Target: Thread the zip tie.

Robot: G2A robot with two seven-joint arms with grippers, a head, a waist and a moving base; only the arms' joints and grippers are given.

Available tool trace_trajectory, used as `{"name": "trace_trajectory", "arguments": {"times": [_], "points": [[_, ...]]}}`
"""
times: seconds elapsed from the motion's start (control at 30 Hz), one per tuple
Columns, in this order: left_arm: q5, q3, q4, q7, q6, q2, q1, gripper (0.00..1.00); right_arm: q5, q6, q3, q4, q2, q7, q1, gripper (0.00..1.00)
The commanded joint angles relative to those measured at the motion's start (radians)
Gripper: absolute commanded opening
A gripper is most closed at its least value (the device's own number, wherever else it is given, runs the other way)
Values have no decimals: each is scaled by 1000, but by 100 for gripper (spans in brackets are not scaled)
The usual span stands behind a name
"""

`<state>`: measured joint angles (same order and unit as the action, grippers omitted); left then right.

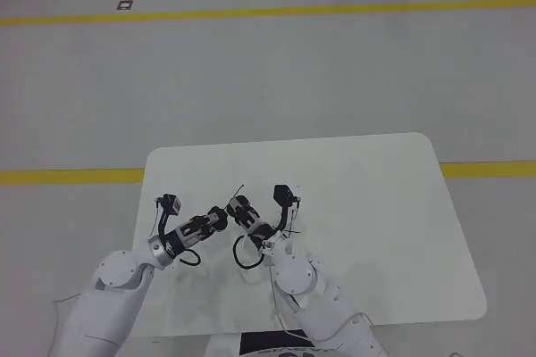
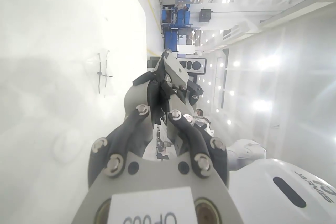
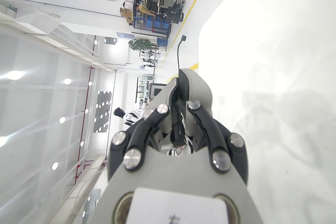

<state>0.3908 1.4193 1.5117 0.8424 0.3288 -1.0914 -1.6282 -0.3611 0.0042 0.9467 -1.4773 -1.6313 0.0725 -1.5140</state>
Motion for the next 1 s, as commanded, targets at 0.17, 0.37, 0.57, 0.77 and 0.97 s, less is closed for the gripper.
{"name": "trace_trajectory", "arguments": {"times": [0.17,0.37,0.57,0.77,0.97], "points": [[9,-4,-3,-3,4,4,1,0,5,4,-3,1,4,2,3,0],[20,9,-3,12,6,11,-5,0,8,8,-1,-5,9,1,3,100],[53,32,9,81,-4,21,-14,0,-6,-18,18,-27,21,30,-5,100],[130,75,19,251,-70,39,-17,0,40,-81,82,-47,49,245,5,100],[116,82,27,282,-83,44,-8,0,42,-78,87,-46,50,256,7,100]]}}
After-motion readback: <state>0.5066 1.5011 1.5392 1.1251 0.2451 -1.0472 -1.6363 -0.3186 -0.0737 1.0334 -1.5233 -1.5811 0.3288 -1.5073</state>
